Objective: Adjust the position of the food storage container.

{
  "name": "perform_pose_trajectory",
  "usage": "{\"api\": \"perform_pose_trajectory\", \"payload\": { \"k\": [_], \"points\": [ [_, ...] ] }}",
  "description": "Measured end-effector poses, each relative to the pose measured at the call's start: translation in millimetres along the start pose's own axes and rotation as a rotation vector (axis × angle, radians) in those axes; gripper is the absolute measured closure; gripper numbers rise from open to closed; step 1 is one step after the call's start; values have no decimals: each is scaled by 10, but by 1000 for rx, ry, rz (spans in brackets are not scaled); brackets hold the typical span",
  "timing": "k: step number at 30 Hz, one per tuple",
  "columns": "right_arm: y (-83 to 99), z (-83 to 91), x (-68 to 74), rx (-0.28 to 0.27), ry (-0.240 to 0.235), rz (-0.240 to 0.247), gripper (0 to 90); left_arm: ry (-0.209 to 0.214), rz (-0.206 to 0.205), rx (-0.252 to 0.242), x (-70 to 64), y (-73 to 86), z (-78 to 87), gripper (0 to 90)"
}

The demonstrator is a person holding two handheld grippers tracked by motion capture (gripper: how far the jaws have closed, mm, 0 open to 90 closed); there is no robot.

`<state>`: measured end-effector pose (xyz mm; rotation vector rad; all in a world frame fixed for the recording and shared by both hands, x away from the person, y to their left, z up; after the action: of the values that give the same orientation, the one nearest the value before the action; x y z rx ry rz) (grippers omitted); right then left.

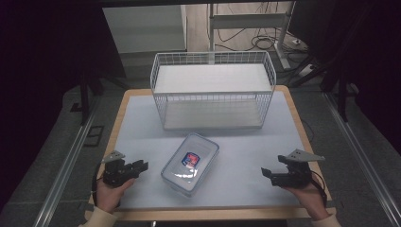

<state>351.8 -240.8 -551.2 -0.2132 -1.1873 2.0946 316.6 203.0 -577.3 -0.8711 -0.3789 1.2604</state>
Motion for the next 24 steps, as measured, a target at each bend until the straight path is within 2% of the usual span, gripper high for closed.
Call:
{"api": "perform_pose_trajectory", "payload": {
  "k": [3, 7, 10, 14, 19, 21, 22, 23, 24],
  "points": [
    [1, 2, -4, 1, 1, 0, 142, -6, -30, 2, 10, -36, 9, 865],
    [0, 3, -5, 1, -1, -4, 143, 11, -26, 20, 3, -50, -54, 889],
    [-2, 3, -10, 1, -2, -10, 144, 60, -38, 45, -90, -68, -159, 897],
    [-2, 6, -10, -2, -3, -11, 145, 80, -56, 73, -131, -20, -232, 899],
    [0, -1, -1, -1, -11, -16, 146, 104, -70, 84, -172, 11, -256, 899],
    [-5, -1, 6, -3, -14, -18, 146, 136, -78, 89, -245, 21, -273, 900],
    [-5, -1, 6, -3, -14, -18, 146, 136, -78, 89, -245, 21, -273, 899],
    [-6, 4, 7, -3, -13, -17, 147, 158, -75, 93, -292, 22, -280, 899],
    [-8, 5, 6, -5, -13, -17, 147, 157, -82, 95, -309, 25, -286, 900]
  ]
}}
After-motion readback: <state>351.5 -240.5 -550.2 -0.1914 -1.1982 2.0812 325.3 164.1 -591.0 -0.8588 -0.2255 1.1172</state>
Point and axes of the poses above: each handheld gripper's, and its own axes: z roughly backward along the jaws, y roughly out of its underside, x roughly to its left, the point moved 10 cm from there along -z, roughly forward along the jaws, and after that the axes turned 12 degrees about -y, right-handed, at the moved point
